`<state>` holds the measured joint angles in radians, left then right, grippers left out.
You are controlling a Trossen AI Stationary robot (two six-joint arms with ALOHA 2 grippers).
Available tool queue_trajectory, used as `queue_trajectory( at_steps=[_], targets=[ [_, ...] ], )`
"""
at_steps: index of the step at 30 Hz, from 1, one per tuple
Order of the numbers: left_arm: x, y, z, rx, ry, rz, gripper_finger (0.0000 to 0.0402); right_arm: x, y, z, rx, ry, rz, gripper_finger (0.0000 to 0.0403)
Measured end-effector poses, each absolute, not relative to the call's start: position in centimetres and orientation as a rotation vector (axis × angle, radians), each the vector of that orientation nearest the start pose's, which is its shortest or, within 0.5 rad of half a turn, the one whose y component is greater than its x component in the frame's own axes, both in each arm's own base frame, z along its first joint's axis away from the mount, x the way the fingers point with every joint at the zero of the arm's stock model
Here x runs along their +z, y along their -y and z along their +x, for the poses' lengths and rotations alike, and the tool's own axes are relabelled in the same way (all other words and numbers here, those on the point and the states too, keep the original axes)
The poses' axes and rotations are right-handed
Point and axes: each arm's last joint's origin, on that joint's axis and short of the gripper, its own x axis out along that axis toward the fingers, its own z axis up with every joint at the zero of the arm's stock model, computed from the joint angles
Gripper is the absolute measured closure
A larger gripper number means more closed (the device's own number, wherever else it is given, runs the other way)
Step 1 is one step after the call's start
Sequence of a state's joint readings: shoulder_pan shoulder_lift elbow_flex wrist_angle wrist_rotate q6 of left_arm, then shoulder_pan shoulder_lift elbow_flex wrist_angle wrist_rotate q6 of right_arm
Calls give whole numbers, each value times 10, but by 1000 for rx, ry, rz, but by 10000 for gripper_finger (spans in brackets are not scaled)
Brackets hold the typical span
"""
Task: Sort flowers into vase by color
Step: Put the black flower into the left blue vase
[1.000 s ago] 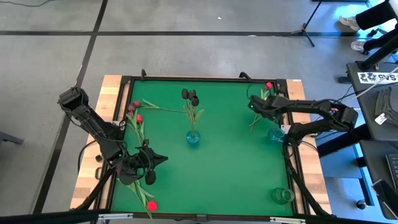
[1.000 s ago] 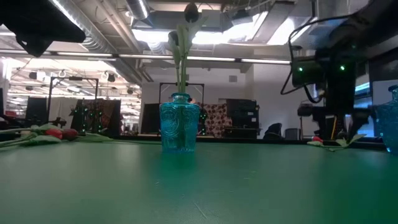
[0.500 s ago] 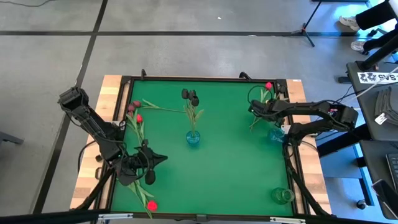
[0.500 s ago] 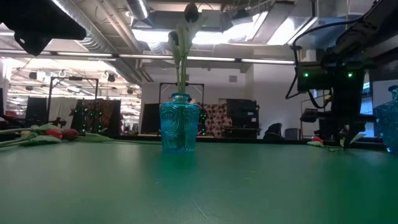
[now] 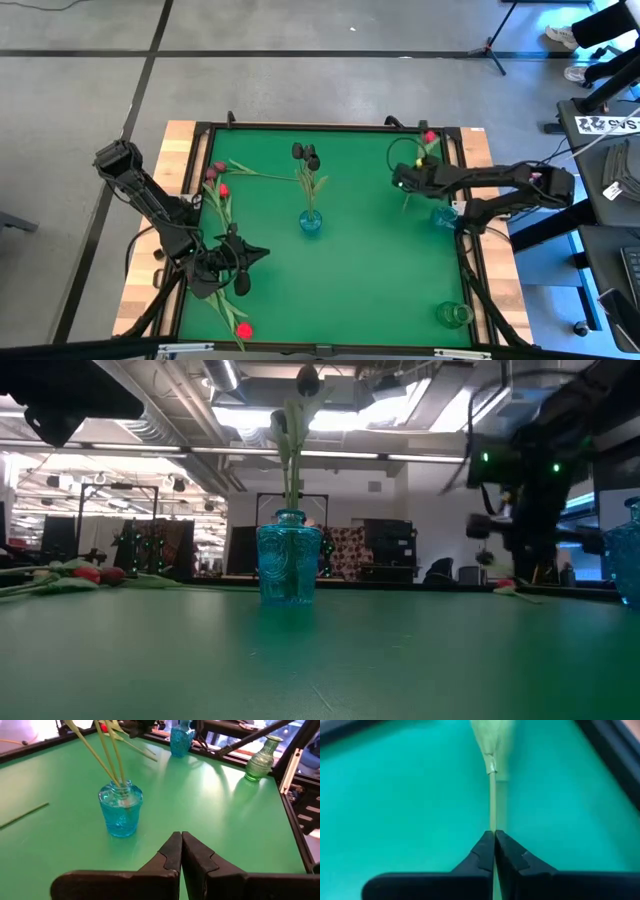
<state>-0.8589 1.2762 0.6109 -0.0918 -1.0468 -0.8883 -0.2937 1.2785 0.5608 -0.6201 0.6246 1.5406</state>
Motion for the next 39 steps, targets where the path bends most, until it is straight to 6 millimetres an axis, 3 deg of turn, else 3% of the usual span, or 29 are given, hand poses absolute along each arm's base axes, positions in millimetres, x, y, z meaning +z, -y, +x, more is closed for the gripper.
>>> queue_trajectory(
  at_steps=[5,10,15,20,25,30,35,39],
  targets=[
    [197,159,171,387,-276,-240,398,178,36,206,-1353,-430,804,399],
    [197,158,171,406,-258,-227,398,208,-12,228,-1151,-220,562,398],
    [197,158,171,410,-254,-225,398,236,-64,239,-991,23,388,400],
    [197,158,171,412,-252,-224,398,260,-104,245,-859,94,286,401],
    [198,157,171,425,-236,-238,398,265,-122,267,-556,134,220,401],
    [198,158,172,426,-229,-258,398,265,-140,295,-272,175,15,402],
    [199,157,172,438,-215,-260,398,267,-131,334,139,231,-132,402],
    [200,157,172,440,-208,-266,398,268,-115,353,127,262,-177,402]
  ],
)
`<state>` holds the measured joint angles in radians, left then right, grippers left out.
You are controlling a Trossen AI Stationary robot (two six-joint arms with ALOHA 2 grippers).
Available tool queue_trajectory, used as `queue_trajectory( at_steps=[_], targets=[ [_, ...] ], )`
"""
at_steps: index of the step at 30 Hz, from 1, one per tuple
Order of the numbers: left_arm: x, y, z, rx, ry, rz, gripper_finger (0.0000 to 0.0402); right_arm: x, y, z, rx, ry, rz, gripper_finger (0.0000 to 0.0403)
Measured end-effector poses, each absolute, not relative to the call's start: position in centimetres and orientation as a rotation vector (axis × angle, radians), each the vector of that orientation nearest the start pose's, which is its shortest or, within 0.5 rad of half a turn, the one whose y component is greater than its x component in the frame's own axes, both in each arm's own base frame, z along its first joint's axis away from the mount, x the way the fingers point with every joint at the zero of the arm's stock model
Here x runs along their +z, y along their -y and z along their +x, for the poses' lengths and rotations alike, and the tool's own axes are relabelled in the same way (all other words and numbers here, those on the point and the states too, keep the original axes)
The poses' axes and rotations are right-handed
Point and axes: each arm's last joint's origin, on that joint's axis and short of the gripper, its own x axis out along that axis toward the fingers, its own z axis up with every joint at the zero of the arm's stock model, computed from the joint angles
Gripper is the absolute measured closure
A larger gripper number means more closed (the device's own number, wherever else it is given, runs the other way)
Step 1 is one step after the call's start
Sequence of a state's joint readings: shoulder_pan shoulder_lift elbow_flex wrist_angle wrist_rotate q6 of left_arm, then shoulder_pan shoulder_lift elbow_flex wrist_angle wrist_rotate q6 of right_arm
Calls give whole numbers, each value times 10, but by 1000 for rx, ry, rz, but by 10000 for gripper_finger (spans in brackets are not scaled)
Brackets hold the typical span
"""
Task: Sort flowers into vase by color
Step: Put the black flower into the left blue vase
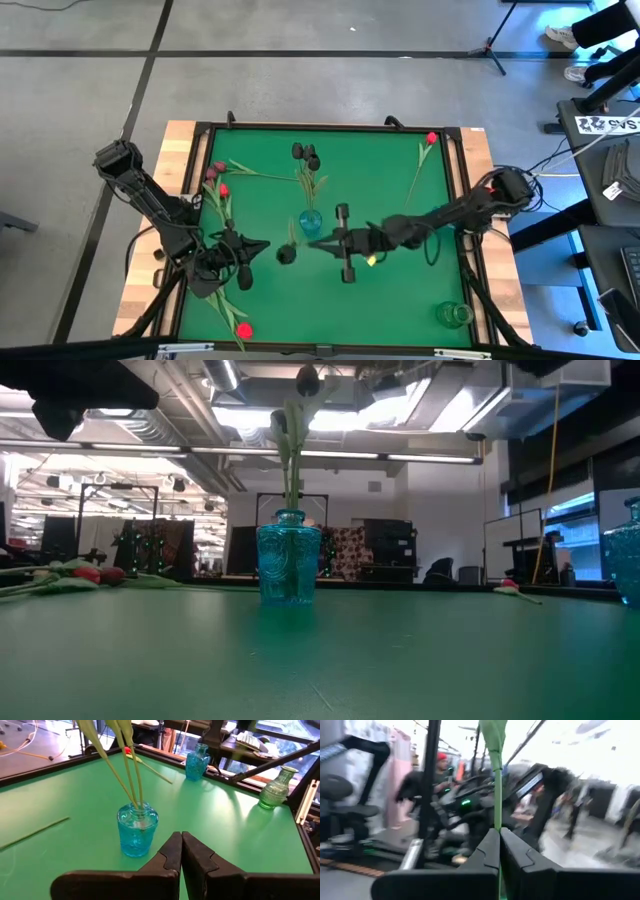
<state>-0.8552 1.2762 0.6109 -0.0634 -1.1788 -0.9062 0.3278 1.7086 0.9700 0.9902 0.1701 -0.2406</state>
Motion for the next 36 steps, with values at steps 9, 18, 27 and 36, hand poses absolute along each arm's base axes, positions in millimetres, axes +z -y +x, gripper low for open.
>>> queue_trajectory(
  at_steps=[9,18,27,36],
  targets=[
    [201,160,172,434,-194,-282,398,250,-96,371,64,384,-304,402],
    [202,156,175,464,-172,-334,398,217,-68,389,-21,322,-341,402],
    [198,135,192,517,-237,-329,398,197,-57,396,-64,258,-352,402],
    [209,122,200,539,-210,-343,387,193,-56,397,-109,207,-349,402]
  ],
)
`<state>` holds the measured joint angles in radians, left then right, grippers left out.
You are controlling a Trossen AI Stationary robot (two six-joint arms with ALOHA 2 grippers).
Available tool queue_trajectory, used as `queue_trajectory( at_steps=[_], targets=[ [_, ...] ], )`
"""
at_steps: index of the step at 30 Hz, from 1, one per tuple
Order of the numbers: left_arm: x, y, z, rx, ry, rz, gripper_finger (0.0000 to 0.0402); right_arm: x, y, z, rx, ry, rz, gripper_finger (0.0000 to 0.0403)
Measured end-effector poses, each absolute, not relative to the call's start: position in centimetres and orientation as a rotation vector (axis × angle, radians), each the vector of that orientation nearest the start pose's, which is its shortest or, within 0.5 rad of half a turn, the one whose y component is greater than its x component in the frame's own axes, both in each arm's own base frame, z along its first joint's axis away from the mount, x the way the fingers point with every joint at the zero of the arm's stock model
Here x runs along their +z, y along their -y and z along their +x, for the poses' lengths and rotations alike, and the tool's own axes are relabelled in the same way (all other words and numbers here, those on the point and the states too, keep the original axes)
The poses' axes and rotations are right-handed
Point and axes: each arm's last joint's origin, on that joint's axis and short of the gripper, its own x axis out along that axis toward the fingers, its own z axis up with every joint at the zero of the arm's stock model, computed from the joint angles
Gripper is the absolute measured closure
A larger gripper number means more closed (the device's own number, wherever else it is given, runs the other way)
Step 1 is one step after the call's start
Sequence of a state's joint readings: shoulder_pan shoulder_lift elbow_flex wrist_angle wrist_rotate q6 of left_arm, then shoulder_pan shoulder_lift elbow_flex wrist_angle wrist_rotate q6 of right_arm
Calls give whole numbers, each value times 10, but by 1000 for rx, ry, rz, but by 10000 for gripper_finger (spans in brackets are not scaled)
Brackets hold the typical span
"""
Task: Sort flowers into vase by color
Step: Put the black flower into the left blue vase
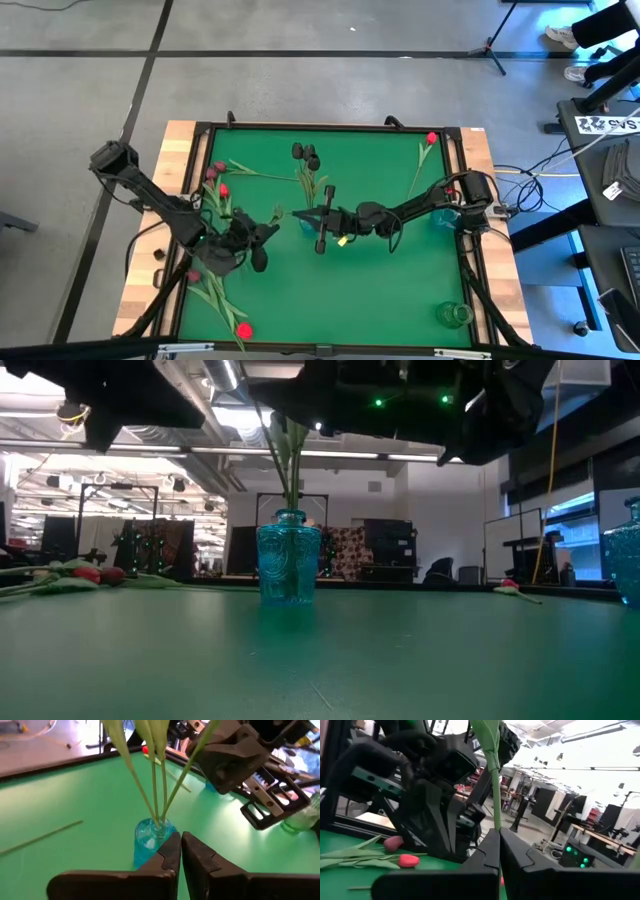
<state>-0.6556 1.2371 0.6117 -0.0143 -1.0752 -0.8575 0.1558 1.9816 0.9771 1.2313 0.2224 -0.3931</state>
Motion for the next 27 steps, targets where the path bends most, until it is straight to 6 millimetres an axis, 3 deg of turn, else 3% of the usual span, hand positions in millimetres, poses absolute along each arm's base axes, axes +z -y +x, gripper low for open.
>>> queue_trajectory(
  at_steps=[8,11,14,17,27],
  targets=[
    [214,127,210,406,-237,-257,323,193,-55,397,-134,204,-303,402],
    [216,132,205,444,-212,-136,300,193,-56,397,-131,209,-270,402],
    [220,132,205,492,-168,-123,283,193,-56,397,-130,210,-265,402],
    [226,128,211,484,-140,-130,276,194,-56,397,-127,218,-248,402],
    [238,128,214,475,-145,184,275,198,-66,394,-90,267,-153,402]
  ],
)
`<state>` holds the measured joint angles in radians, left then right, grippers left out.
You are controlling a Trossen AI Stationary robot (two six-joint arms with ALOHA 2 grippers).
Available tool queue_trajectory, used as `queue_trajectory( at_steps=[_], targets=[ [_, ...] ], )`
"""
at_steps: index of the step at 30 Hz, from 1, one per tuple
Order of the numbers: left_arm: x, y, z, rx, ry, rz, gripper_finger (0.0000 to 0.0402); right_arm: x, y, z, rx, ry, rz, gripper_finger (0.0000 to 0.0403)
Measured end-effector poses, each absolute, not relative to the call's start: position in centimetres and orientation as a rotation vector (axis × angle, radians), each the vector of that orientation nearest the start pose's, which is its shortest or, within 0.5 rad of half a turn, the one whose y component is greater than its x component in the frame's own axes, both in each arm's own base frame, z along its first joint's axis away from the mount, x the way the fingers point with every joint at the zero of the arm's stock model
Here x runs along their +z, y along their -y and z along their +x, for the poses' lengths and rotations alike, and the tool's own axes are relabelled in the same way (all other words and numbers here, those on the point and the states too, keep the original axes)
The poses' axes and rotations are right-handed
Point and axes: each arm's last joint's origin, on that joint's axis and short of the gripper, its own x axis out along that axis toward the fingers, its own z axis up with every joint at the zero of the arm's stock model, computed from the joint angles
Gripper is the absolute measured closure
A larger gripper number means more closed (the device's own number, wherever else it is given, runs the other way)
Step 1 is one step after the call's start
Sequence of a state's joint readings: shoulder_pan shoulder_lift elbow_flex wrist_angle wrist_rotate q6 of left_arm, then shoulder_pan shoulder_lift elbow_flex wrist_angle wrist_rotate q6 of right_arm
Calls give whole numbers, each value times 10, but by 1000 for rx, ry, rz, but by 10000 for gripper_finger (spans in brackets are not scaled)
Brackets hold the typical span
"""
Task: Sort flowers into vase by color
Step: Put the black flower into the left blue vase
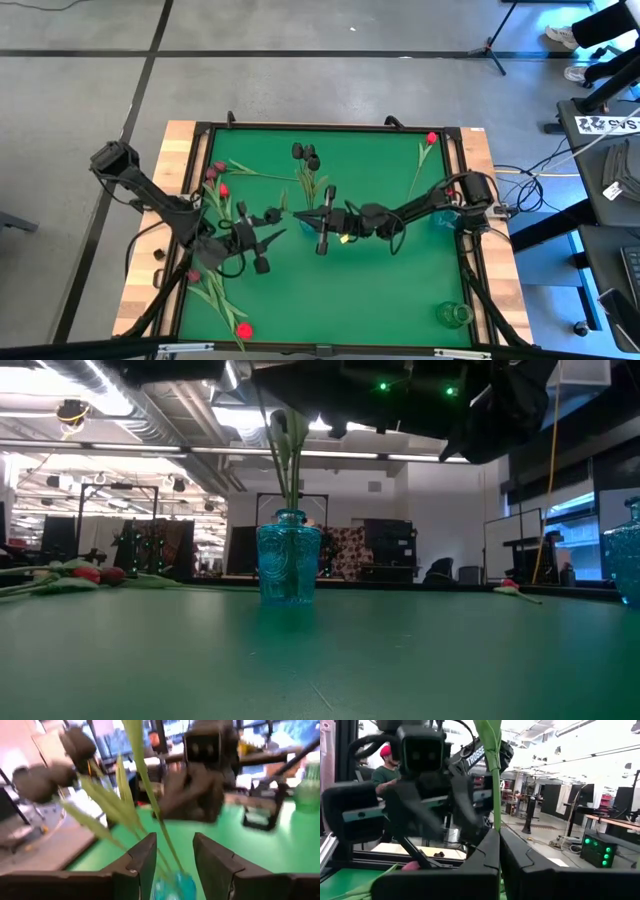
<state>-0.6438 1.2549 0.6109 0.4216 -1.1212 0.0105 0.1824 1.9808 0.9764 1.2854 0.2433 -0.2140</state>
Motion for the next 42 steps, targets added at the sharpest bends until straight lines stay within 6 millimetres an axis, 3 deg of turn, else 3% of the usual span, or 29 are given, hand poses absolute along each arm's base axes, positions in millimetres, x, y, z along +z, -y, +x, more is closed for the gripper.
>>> queue_trajectory(
  at_steps=[3,8,21,29,36,39,42],
  targets=[
    [249,122,222,436,-81,176,275,198,-66,394,-96,267,-153,402],
    [252,106,231,458,-74,197,275,202,-66,393,-93,306,-146,402],
    [260,103,235,384,-1,162,282,202,-66,393,-92,307,-147,402],
    [261,105,234,376,6,165,323,201,-66,393,-95,295,-149,402],
    [260,104,234,417,0,165,393,199,-66,393,-109,279,-150,401],
    [260,104,234,410,0,163,397,198,-66,394,-125,264,-149,383],
    [261,102,235,408,9,142,398,197,-70,393,-175,239,-134,338]
  ],
)
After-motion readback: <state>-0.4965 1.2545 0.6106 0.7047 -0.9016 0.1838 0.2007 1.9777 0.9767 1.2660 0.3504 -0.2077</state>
